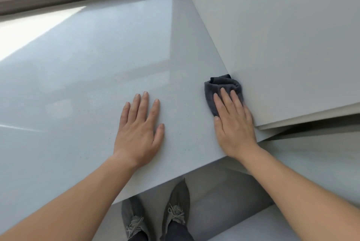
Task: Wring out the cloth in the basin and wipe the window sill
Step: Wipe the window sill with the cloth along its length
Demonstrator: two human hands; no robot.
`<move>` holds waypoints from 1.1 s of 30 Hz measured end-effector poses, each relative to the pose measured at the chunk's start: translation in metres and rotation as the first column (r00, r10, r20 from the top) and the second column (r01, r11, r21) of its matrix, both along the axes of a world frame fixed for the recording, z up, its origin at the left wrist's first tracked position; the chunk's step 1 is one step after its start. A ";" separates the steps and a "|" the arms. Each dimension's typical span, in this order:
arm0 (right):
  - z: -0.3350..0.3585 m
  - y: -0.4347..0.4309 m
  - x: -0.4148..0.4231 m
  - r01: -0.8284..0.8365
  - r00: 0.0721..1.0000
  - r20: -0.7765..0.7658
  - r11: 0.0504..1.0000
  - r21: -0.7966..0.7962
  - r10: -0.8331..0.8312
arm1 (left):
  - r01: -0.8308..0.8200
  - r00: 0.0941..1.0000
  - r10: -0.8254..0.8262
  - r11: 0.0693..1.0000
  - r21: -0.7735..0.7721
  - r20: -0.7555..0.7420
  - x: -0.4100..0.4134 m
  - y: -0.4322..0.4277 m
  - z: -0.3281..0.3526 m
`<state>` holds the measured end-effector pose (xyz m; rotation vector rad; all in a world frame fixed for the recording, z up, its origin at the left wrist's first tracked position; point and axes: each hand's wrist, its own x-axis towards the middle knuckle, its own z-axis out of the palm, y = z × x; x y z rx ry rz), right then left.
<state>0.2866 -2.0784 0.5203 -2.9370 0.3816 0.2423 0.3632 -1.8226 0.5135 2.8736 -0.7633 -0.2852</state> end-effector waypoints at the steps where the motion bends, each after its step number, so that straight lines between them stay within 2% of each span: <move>1: 0.000 0.000 -0.009 -0.017 1.000 0.000 1.000 0.004 0.017 | 0.002 1.000 -0.002 1.000 -0.005 -0.002 0.000 0.000 0.001; 5: -0.001 0.000 -0.050 -0.015 0.999 0.039 0.999 0.028 0.014 | 0.009 1.000 -0.010 0.999 -0.050 -0.020 0.001 0.003 0.002; 9: -0.004 0.023 -0.069 0.106 0.989 0.097 0.991 0.082 -0.114 | 0.017 0.995 -0.039 0.970 -0.241 -0.089 0.000 0.016 0.008; 12: -0.004 0.061 -0.087 0.099 0.988 0.109 0.989 0.110 -0.112 | 0.002 0.997 -0.023 0.954 -0.301 -0.067 -0.017 0.046 0.012; 16: 0.000 0.151 -0.098 -0.037 0.997 0.073 0.990 0.133 0.028 | -0.035 0.998 0.020 0.968 -0.248 -0.062 -0.049 0.099 0.016; 20: 0.001 0.249 -0.090 -0.112 0.994 0.019 0.986 0.121 0.110 | -0.151 0.987 0.138 0.968 -0.199 -0.078 -0.063 0.165 0.021; 23: 0.005 0.304 -0.091 -0.234 0.971 -0.014 0.962 0.139 0.238 | -0.218 0.974 0.206 0.968 -0.121 -0.098 -0.073 0.218 0.021; 25: 0.009 0.332 -0.092 -0.293 0.953 -0.025 0.940 0.174 0.302 | -0.171 0.980 0.164 0.984 -0.058 -0.112 -0.079 0.244 0.018; 28: 0.012 0.345 -0.090 -0.297 0.951 -0.032 0.936 0.189 0.308 | -0.115 0.983 0.101 0.990 -0.082 -0.156 -0.081 0.261 0.019; 29: 0.014 0.342 -0.089 -0.308 0.947 -0.019 0.924 0.225 0.320 | -0.123 0.979 0.105 0.988 -0.098 -0.172 -0.081 0.262 0.021; 31: 0.024 0.329 -0.086 -0.319 0.944 0.048 0.862 0.394 0.328 | -0.158 0.974 0.134 0.980 -0.121 -0.183 -0.080 0.258 0.026; 33: 0.037 0.314 -0.084 -0.258 0.966 0.166 0.791 0.554 0.198 | -0.217 0.968 0.189 0.960 -0.177 -0.163 -0.080 0.250 0.031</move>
